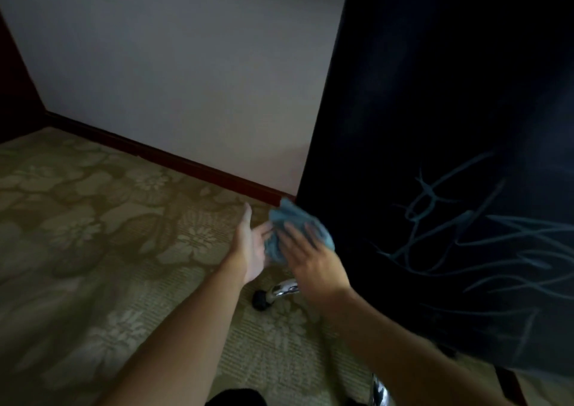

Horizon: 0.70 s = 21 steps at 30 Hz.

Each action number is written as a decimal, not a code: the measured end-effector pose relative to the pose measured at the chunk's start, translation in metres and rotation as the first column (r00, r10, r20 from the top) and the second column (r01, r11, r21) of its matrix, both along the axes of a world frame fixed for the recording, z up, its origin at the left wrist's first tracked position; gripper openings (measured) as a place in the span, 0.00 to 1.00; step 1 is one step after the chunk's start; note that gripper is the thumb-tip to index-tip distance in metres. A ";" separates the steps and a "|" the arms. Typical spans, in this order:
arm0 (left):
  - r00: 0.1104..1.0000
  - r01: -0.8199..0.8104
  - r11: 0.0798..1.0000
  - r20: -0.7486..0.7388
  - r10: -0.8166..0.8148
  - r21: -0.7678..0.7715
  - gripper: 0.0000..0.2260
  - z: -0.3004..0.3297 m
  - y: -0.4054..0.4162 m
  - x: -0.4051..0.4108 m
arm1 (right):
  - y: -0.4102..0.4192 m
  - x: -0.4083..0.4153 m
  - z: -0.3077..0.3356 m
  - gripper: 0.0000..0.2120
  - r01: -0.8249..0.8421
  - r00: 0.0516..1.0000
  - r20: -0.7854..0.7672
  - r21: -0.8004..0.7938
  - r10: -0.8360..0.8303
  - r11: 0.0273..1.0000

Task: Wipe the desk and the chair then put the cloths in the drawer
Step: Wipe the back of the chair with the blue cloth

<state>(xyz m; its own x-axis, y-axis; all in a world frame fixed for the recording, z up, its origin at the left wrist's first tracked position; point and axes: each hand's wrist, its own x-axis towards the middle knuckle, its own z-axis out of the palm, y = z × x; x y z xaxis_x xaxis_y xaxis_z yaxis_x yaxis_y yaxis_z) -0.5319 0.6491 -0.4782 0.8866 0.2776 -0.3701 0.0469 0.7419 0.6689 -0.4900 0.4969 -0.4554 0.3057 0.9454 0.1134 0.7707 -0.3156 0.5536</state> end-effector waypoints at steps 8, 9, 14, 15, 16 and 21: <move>0.990 0.106 0.968 -0.111 -0.082 0.228 0.36 0.014 -0.002 -0.008 | -0.031 0.008 -0.035 0.33 -0.010 0.996 0.084 -0.189 0.026 0.982; 0.990 0.110 0.962 -0.118 -0.083 0.250 0.36 0.022 -0.004 -0.008 | -0.028 0.012 -0.014 0.34 -0.008 0.993 0.115 -0.146 0.025 0.989; 0.997 -0.011 0.920 -0.062 0.038 0.391 0.30 0.073 -0.020 0.007 | -0.008 0.027 0.118 0.30 -0.005 0.958 0.276 0.276 -0.074 0.961; 0.996 -0.079 0.908 -0.008 0.090 0.412 0.27 0.090 -0.022 0.015 | -0.010 0.025 0.132 0.30 0.006 0.961 0.256 0.342 -0.100 0.940; 0.989 -0.143 0.900 0.035 0.141 0.411 0.24 0.108 -0.022 0.023 | -0.014 0.022 0.138 0.30 0.009 0.973 0.211 0.365 -0.092 0.931; 0.982 -0.165 0.855 0.166 0.094 0.491 0.29 0.186 -0.010 0.037 | -0.051 -0.004 0.100 0.30 0.125 0.992 0.030 -0.049 -0.123 0.991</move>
